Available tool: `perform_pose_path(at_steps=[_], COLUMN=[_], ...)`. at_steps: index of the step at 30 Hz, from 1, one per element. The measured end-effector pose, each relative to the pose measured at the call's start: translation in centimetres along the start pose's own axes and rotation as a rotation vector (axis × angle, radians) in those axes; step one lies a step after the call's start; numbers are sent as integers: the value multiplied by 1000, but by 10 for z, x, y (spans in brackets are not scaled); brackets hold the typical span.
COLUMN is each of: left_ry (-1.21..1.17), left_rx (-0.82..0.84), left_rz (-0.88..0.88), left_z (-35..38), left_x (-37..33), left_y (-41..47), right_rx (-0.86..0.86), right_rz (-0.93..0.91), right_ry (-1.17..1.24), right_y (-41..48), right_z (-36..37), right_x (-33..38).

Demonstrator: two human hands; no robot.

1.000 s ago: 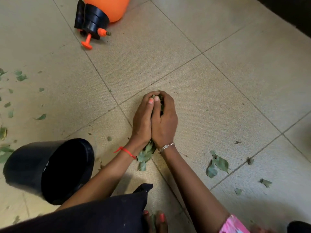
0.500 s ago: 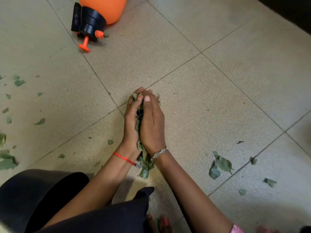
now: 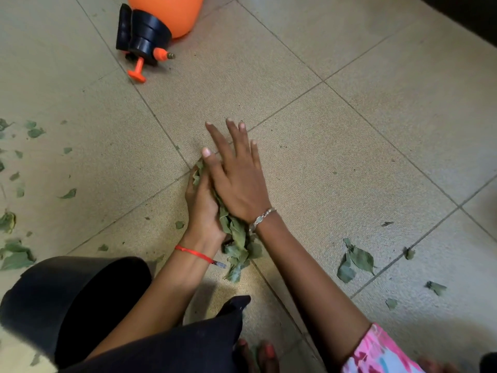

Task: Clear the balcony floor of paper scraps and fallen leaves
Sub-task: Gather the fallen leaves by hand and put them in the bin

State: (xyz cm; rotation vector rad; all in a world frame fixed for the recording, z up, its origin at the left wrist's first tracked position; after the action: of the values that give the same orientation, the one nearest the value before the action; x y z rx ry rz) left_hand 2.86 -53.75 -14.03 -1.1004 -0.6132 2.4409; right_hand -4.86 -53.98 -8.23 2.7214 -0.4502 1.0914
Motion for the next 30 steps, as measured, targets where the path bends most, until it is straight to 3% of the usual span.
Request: perform_pose_path(at_steps=[4,8,12,14,17,19,22,26,28,30], left_ry=[-70,58,194,216,320,377,473,595,661,703], left_rx=[-44,-44,-42,-28,22,40,55,127,181,216], left_rz=[173,303,406,419,468,499,531,577,610,645], left_z=[-6,-15,-13,-17,-18,-16,-11,1,8,11], left_x=[-32,-48,-52,-51,-53,-52,-50,-49,-47,-45], left_y=[6,2,-7,-5,-3,-5,-8,-12,-15,-18], right_rx=[8,313,550,595,402,253,178,128,152,258], right_rz=[94,-88,-123,-116,-335,-340,-153,-214,-239,-163], right_ry=[-29,-151,144,146,-335,-471,-461,-437,-322,-54], right_y=[21,5,-44,-67,-93,-95,-67,-47,-48,-53], right_z=[-22,-3,-4,-6,3,8,6,6,1,-4], right_x=[-37,-45,-37,-38,-31,-29,-37,-28,-25,-31])
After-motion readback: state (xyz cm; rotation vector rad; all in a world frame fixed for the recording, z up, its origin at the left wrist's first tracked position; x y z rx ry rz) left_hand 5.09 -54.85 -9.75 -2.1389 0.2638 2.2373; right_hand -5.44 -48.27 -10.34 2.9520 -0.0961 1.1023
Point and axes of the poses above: each hand's wrist, its own y-axis towards the middle knuckle, its own z-axis out of the palm, x = y × z, the point moved 9 cm from there along y, towards the middle knuckle, and after that the axes turned 10 degrees about -y, right-handed, at the moved point
